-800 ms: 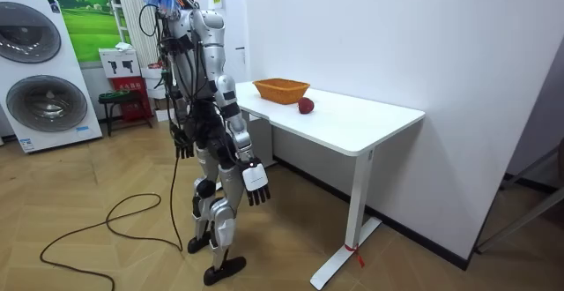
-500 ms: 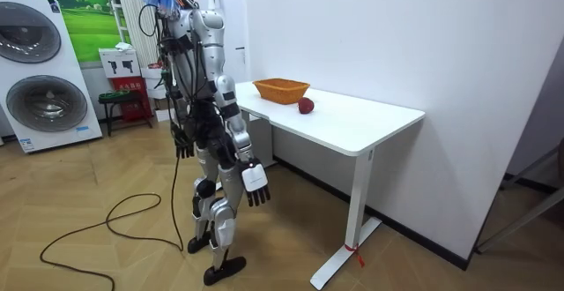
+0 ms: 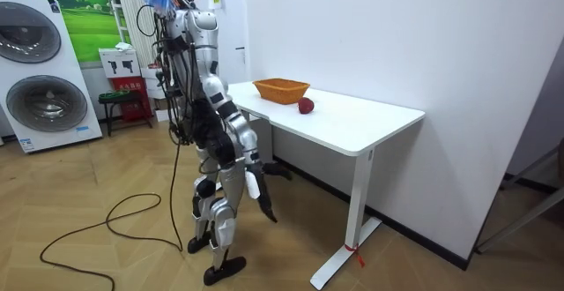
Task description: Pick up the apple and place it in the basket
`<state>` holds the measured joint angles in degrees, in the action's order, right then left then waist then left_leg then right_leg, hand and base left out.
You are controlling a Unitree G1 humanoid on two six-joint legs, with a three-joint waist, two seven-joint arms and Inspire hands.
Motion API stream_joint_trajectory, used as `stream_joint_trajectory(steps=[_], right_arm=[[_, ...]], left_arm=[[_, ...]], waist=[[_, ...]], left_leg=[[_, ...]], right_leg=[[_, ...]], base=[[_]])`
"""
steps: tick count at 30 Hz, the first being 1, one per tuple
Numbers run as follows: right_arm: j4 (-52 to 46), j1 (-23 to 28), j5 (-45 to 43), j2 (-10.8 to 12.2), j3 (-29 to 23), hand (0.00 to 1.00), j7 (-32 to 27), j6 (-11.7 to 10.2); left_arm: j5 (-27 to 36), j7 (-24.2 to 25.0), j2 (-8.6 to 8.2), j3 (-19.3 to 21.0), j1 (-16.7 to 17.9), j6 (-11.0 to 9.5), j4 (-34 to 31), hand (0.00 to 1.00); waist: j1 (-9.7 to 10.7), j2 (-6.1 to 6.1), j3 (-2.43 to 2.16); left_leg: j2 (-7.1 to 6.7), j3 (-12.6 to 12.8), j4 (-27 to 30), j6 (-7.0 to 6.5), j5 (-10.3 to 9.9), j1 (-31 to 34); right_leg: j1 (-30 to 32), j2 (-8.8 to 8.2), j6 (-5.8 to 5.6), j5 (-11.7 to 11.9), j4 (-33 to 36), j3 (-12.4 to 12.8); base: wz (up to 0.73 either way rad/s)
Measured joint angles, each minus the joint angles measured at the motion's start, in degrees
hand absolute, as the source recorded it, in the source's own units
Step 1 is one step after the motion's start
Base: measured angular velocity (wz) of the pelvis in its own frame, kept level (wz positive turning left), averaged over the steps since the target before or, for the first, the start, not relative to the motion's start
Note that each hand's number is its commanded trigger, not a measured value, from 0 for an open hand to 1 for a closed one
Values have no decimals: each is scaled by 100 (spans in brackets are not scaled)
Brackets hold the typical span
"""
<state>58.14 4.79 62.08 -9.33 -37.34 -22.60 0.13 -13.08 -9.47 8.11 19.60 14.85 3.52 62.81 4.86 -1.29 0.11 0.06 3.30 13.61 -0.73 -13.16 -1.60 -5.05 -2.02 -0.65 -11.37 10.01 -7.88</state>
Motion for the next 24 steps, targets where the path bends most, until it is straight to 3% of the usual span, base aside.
stream_joint_trajectory(steps=[4, 6, 9, 12, 18, 24], right_arm=[[-1278, 28, -404, 3, -121, 0, -1035, -199], [-2273, -37, -1006, -2, -133, 0, -1658, -401], [-3539, -123, -1726, -24, -41, 0, -2347, -520], [-4400, -121, -2787, -32, 255, 0, -2729, -686], [-5695, -34, -4751, -68, 912, 0, -3026, -844], [-6012, -25, -5612, -182, 1696, 0, -2589, -892]], left_arm=[[8, -39, 1, -16, 6, -18, -50, 0], [6, -38, 13, -57, 0, -61, -96, 0], [1, -30, 21, -243, 6, -130, -91, 0], [-8, -13, 7, -417, 31, -154, -91, 0], [3, 0, 28, -772, 45, -217, -86, 0], [0, 13, 48, -1153, 44, -283, 77, 0]], waist=[[13, -43, -2], [-12, -19, -14], [-37, -3, -18], [-49, -40, -20], [-209, -42, -30], [-375, -64, 1]], left_leg=[[-3, 1, 31, -4, -2, 57], [-1, 5, 66, -5, -1, 154], [2, 34, 47, -10, 6, 192], [-2, 29, -3, -13, 31, 200], [9, 44, -30, -10, 33, 176], [10, 84, -101, -8, 34, 41]], right_leg=[[56, -4, -4, -2, 15, 3], [187, -1, -5, -4, 86, 31], [246, 2, -5, -4, 110, 64], [252, 2, -6, -1, 73, 53], [292, 12, 0, 3, 84, 73], [195, 6, 0, 5, 69, 70]], base=[[0], [-5], [-4], [1], [-3], [-3]])
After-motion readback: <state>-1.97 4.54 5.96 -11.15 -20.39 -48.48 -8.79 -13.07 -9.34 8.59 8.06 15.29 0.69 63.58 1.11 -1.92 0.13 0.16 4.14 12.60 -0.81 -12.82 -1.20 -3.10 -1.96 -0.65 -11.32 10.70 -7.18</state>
